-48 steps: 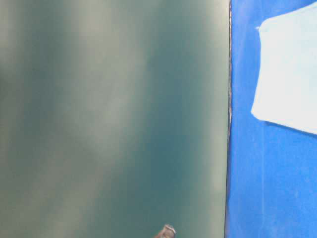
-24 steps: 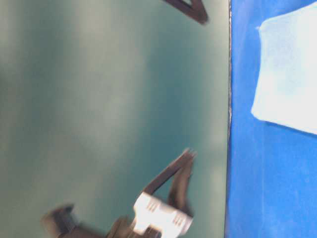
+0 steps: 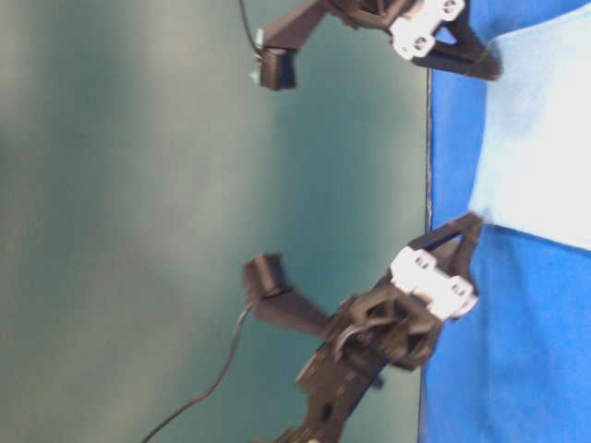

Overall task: Fold the light blue towel.
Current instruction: 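Grasp the top corners of the vertical strip with both grippers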

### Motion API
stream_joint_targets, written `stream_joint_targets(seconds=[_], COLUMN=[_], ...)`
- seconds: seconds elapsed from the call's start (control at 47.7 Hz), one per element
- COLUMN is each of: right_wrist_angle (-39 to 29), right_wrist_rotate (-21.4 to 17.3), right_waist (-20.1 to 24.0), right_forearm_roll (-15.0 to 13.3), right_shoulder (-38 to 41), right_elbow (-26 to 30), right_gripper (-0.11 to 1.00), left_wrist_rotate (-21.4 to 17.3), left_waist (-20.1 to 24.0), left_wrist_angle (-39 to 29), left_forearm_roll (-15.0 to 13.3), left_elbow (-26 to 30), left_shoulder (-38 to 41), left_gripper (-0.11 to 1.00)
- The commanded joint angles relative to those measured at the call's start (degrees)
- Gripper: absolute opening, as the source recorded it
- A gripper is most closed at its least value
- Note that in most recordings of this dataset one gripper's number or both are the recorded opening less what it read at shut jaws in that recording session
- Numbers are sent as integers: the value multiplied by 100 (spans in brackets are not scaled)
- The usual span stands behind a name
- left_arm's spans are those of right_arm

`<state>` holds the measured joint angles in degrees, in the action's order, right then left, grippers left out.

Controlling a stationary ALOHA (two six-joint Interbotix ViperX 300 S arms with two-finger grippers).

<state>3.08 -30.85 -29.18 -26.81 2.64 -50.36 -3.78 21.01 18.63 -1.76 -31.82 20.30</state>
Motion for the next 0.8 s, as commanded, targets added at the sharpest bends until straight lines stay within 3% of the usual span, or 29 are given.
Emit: stream_joint_targets(seconds=[0.0,0.126,0.168,0.252,0.356,0.44,0.776], right_wrist_angle=[44,44,44,44,53,79,0], right_wrist_rotate=[-18,-18,-18,-18,-18,-18,-18], right_waist=[-35,-35,-35,-35,-18,-9,-18], right_forearm_roll=[-18,-18,-18,-18,-26,-26,-26], right_shoulder=[-9,0,0,0,0,-9,-255], right_elbow=[105,97,97,88,79,70,141], right_gripper=[61,58,55,37,7,4,4], left_wrist_rotate=[-9,-9,-9,-88,-114,-114,-281], left_waist=[18,18,18,9,-35,-70,-97], left_wrist_angle=[44,44,44,53,53,53,-53], left_forearm_roll=[9,9,9,9,9,9,9], left_elbow=[237,281,264,229,202,185,-70], left_shoulder=[114,220,211,202,202,193,-97], left_gripper=[80,77,70,51,22,3,1])
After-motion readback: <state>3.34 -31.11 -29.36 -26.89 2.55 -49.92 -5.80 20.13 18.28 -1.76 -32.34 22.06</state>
